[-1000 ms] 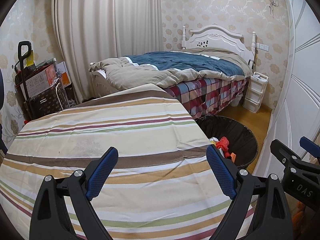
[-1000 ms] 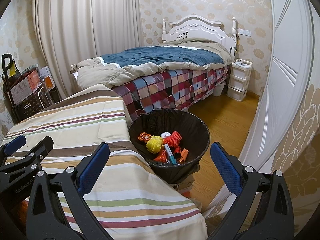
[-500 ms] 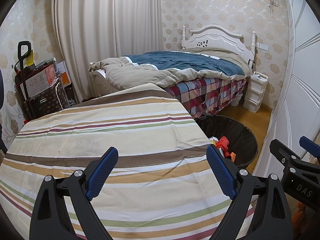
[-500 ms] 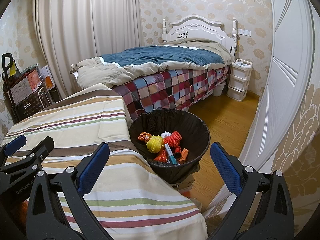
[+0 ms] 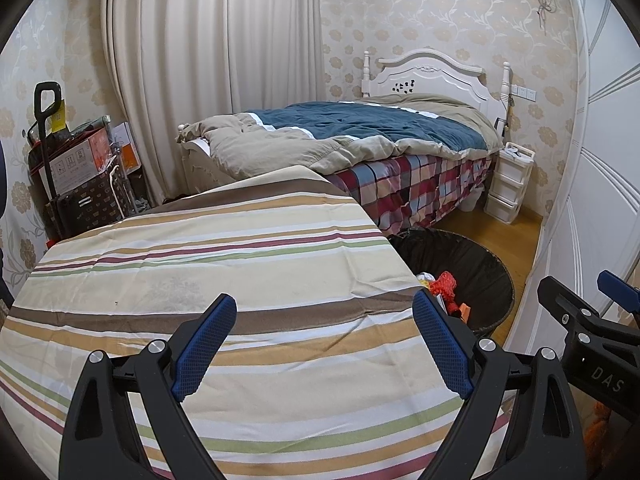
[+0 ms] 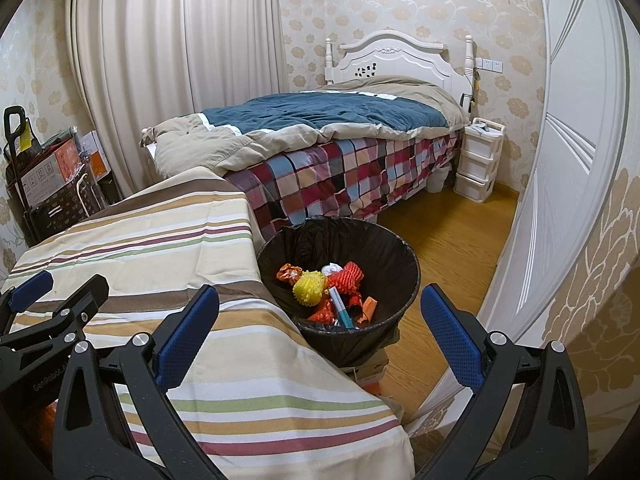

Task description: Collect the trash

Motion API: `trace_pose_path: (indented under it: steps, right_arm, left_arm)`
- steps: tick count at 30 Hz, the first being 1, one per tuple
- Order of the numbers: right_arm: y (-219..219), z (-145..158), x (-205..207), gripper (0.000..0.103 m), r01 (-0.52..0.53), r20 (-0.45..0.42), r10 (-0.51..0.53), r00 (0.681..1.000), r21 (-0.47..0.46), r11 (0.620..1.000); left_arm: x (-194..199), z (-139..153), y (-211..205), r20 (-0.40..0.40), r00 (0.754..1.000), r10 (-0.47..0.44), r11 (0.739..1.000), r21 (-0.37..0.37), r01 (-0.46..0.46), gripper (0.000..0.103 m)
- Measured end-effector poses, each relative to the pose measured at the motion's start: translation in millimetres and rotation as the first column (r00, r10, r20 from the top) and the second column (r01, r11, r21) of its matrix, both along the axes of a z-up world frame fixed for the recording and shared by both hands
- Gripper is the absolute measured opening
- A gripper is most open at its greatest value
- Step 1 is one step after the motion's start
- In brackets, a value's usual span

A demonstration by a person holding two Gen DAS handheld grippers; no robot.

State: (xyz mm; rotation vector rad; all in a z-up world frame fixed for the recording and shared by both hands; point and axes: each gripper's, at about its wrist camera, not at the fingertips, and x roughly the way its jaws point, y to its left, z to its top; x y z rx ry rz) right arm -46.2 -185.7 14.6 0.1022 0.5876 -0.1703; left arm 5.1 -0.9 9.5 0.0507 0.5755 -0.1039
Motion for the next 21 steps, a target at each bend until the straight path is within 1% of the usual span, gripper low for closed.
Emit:
trace_pose_path:
  steps: [12, 21]
  right_arm:
    - [-0.2, 0.0, 0.3, 0.098, 0.000, 0.000, 0.000, 1.000, 0.000, 1.000]
    - [-0.1, -0.4, 0.9, 0.098, -0.002, -0.001, 0.002, 1.000, 0.000, 1.000]
  left_arm:
    - [-3.3, -1.1, -5.7, 0.007, 1.000, -0.004, 1.000, 0.006, 0.004, 0.089]
    - [-2.8, -1.5, -7.4, 0.009, 1.000, -0.028, 1.000, 0.008, 0.028, 0.089]
